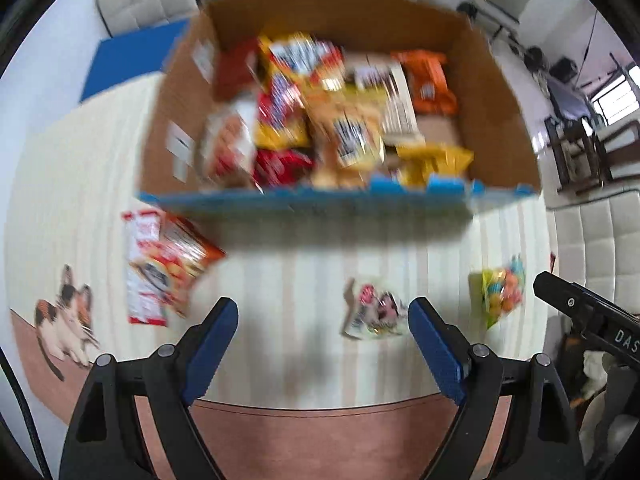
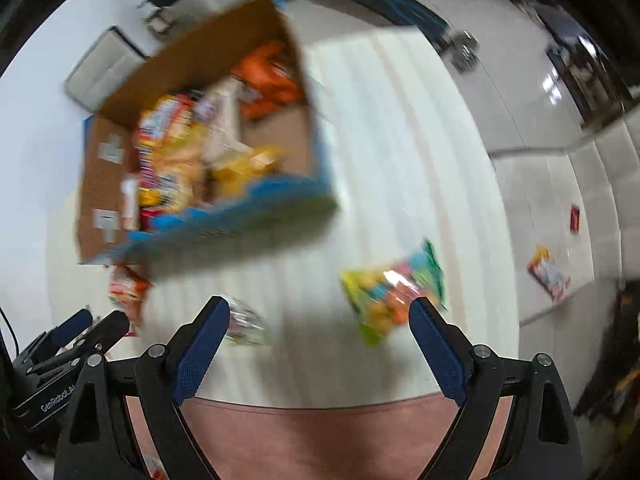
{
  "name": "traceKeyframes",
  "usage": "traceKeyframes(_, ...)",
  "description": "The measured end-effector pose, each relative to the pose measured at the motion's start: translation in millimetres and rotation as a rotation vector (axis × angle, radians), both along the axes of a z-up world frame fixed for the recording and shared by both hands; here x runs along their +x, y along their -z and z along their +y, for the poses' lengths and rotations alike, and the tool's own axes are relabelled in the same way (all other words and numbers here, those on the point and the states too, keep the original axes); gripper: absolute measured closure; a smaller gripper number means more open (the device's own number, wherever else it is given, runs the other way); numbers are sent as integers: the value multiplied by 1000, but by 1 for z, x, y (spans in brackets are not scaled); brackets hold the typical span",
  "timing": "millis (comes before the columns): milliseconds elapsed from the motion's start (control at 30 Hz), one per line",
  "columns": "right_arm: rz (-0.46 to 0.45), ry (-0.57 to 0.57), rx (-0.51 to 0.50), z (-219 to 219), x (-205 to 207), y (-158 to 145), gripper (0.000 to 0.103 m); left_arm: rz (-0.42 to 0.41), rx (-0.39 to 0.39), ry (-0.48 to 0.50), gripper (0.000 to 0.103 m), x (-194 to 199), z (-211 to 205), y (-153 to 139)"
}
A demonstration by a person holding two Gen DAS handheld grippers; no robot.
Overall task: Organize snacks
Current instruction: 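Move both tools back over the remaining packets on the table, then grasp the clear candy pack with the left tool while the right tool grasps the gumball bag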
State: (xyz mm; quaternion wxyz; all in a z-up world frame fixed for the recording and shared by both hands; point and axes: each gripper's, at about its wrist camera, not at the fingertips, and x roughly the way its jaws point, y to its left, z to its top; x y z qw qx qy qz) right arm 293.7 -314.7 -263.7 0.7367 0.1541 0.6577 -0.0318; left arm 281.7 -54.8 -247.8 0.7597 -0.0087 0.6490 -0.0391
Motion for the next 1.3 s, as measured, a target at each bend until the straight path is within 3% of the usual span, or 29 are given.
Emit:
traceKeyframes(233, 123, 96, 59, -36, -8, 68, 10, 96, 7, 38, 16, 3, -35, 57)
traceKeyframes(333, 157, 220, 130, -55, -9, 89, 10, 132, 22, 54, 16, 6, -46, 78)
traceKeyframes(433, 186, 402, 265, -74, -12, 107, 10, 156, 29, 51, 16, 6, -50, 90)
traceKeyframes(500, 198, 484, 299, -82, -12, 116, 10, 169, 32, 45, 16, 7, -50, 96)
traceKeyframes(600, 220, 531, 271, -84, -9, 125, 12, 178, 41, 34, 16, 7, -48, 102)
traceKeyframes(667, 222, 493, 224, -79, -6, 125, 17, 179, 41, 29, 16, 6, -45, 103)
traceKeyframes(733, 225, 412, 157, -71, 0, 121, 31, 180, 40, 28, 16, 5, -44, 103)
traceKeyframes(833, 226, 226, 84, -50, 4, 119, 40, 179, 37, 33, 16, 5, -39, 102)
traceKeyframes(1000, 244, -10, -52, -23, -5, 116, 42, 181, 24, 51, 16, 0, -40, 98)
traceKeyframes(1100, 250, -59, -71, -15, -11, 116, 42, 179, 30, 73, 16, -2, -50, 98)
traceKeyframes(1300, 266, -46, -58, -16, -10, 121, 40, 186, 60, 124, 16, -6, -67, 109)
